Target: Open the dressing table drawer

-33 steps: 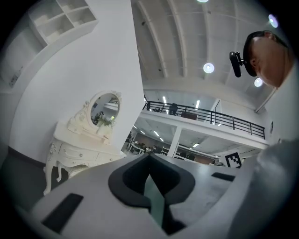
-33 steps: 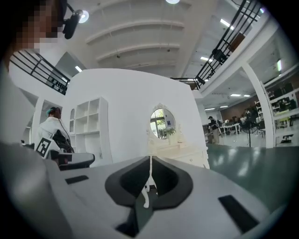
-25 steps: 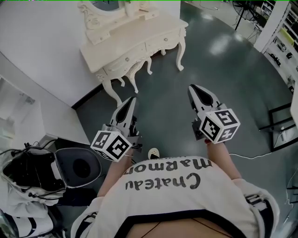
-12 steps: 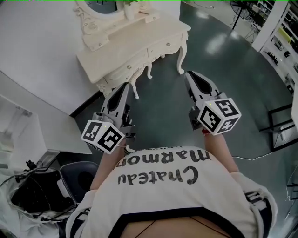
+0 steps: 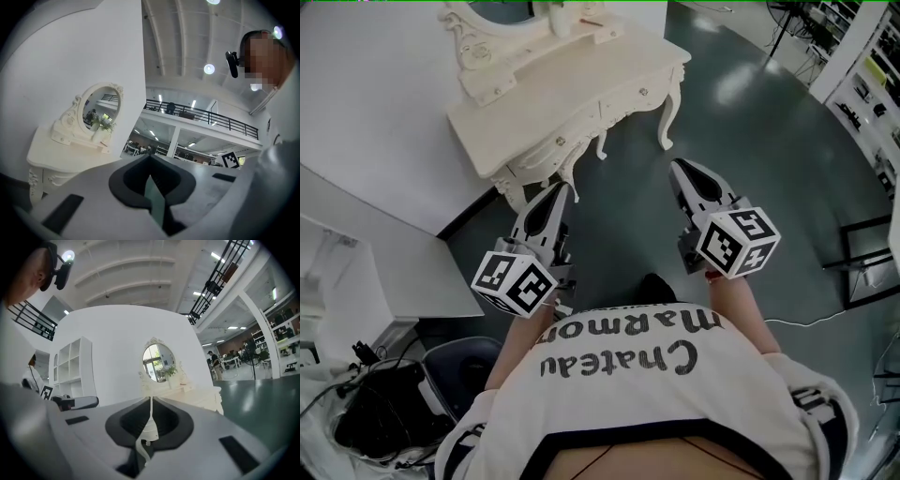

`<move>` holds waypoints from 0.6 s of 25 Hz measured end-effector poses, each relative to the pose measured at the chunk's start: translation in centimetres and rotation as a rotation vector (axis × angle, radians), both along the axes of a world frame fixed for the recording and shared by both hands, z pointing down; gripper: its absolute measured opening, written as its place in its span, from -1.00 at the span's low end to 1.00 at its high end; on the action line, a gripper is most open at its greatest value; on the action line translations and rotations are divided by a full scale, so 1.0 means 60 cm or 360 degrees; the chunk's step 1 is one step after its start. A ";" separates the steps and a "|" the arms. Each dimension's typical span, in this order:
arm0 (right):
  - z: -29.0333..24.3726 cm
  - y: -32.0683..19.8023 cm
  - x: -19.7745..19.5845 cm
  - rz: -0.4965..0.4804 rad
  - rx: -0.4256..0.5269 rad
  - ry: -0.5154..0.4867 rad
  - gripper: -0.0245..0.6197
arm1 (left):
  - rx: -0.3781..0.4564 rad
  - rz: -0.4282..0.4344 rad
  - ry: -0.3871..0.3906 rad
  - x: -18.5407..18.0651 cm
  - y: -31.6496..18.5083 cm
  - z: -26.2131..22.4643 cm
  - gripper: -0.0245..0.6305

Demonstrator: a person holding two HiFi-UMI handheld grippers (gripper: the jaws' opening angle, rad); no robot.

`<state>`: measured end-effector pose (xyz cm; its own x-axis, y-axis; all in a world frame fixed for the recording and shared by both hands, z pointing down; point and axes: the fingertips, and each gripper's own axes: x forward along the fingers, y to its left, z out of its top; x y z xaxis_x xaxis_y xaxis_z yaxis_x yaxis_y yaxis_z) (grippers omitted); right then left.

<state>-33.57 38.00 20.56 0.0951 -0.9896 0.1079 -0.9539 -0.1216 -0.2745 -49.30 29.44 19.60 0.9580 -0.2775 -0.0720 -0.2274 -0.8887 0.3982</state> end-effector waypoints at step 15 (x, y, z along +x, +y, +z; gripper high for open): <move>0.021 -0.203 0.196 -0.0175 -0.0017 -0.0021 -0.83 | 0.0020 -0.0110 0.0051 0.195 -0.164 0.000 -0.85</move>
<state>-21.82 25.83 21.80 -0.0157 -0.9927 0.1192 -0.9580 -0.0192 -0.2863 -37.61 19.60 19.59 0.9339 -0.3415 -0.1061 -0.2755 -0.8762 0.3954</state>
